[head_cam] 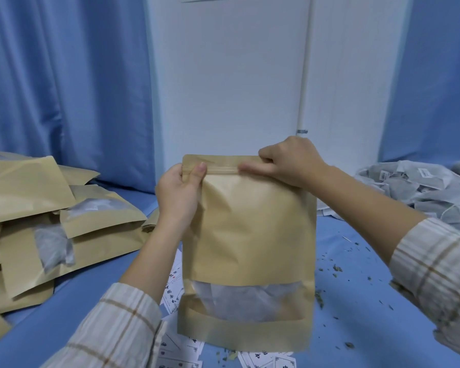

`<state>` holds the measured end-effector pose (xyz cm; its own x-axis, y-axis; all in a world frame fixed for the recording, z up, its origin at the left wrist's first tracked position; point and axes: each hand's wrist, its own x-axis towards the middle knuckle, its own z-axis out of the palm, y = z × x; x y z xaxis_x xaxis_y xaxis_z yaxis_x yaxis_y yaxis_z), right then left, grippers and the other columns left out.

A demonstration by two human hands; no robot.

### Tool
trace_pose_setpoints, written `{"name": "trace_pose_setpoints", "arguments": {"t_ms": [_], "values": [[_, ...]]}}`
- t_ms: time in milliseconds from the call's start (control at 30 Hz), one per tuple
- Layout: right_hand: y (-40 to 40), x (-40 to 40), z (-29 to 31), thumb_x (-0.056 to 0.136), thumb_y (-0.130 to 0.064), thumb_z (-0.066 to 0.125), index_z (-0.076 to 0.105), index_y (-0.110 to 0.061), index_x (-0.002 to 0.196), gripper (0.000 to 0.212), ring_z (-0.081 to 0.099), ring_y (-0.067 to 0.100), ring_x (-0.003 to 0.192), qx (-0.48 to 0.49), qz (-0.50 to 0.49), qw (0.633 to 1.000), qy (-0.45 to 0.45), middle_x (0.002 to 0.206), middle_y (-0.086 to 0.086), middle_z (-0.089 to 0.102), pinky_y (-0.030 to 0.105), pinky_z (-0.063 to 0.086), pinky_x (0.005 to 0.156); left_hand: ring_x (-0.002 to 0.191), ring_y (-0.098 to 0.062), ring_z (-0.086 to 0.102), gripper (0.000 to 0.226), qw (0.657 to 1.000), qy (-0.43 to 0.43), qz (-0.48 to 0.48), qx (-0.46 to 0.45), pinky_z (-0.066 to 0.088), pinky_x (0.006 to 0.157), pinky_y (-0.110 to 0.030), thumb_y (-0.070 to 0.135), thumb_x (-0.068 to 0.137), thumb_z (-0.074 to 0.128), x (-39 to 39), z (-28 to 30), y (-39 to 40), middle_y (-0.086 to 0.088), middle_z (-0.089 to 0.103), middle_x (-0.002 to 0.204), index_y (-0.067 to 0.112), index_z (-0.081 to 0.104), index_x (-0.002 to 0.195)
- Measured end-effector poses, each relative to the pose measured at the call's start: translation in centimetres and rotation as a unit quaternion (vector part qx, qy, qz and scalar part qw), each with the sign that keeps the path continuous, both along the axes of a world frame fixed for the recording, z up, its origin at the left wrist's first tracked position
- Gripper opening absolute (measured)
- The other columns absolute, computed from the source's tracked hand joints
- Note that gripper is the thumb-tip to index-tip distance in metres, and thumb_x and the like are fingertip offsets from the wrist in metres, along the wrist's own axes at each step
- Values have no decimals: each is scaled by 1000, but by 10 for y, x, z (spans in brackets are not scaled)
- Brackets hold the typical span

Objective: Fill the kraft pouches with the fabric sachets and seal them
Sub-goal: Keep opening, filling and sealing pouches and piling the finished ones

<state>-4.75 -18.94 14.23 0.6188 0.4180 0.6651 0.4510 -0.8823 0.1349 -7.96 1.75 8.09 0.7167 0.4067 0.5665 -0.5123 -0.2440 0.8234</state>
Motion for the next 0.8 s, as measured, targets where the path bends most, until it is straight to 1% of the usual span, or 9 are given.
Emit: {"name": "trace_pose_setpoints", "arguments": {"t_ms": [133,267,333,400,500,600,667,733,800], "values": [[-16,9,-11,90,-64,26,37,-17,46,66,34,16,51,37,-57,998,2,41,-3,35,28,23,49,68,-19,46,47,1000,3,-18,-10,39,65,-33,33,89,64,0,-1,3,-11,52,73,-12,54,86],[-20,11,-12,87,-68,28,34,-13,46,69,37,12,48,71,-63,995,23,41,-1,36,25,23,47,67,-20,53,45,996,24,-72,-37,43,66,-34,37,83,70,0,-3,1,-11,60,73,-6,60,85],[-13,7,-11,85,-70,26,37,-14,49,68,48,19,56,35,-56,998,5,47,-2,44,27,20,48,70,-19,62,35,995,40,-82,-43,50,68,-36,36,76,77,-1,-3,-3,-6,70,77,3,66,83],[9,7,-15,85,-70,27,42,-16,56,63,58,28,72,11,-11,999,-30,63,3,60,29,22,53,71,-17,64,23,996,40,-78,-31,52,71,-38,31,75,78,1,-3,-12,-1,71,76,11,68,79],[44,4,-20,91,-63,32,28,-15,52,62,62,31,76,27,13,997,-73,71,9,65,28,24,58,63,-12,58,19,996,36,-70,-42,46,64,-32,27,76,78,3,-1,-24,9,64,62,19,63,67],[43,9,-19,91,-63,32,25,-19,49,61,61,31,76,24,18,997,-73,69,8,65,29,25,58,68,-18,60,18,995,46,-69,-60,51,71,-38,26,75,79,4,0,-19,2,67,68,17,65,69],[30,14,-18,88,-67,30,35,-19,49,62,60,29,80,45,14,998,-34,70,6,64,29,28,62,75,-22,65,17,994,46,-68,-68,54,79,-44,25,75,79,4,0,-15,-6,71,79,12,67,75],[20,17,-22,90,-65,27,53,-18,56,64,60,29,81,50,-15,998,-34,69,5,62,30,28,62,78,-27,68,19,995,48,-67,-62,53,80,-46,23,75,79,4,1,-16,-11,73,84,8,68,79],[12,22,-26,92,-62,27,56,-16,58,64,57,29,76,63,-36,997,-37,66,5,62,30,27,60,80,-30,69,20,994,48,-71,-60,54,79,-45,22,75,79,5,2,-18,-11,73,84,6,68,80]]}}
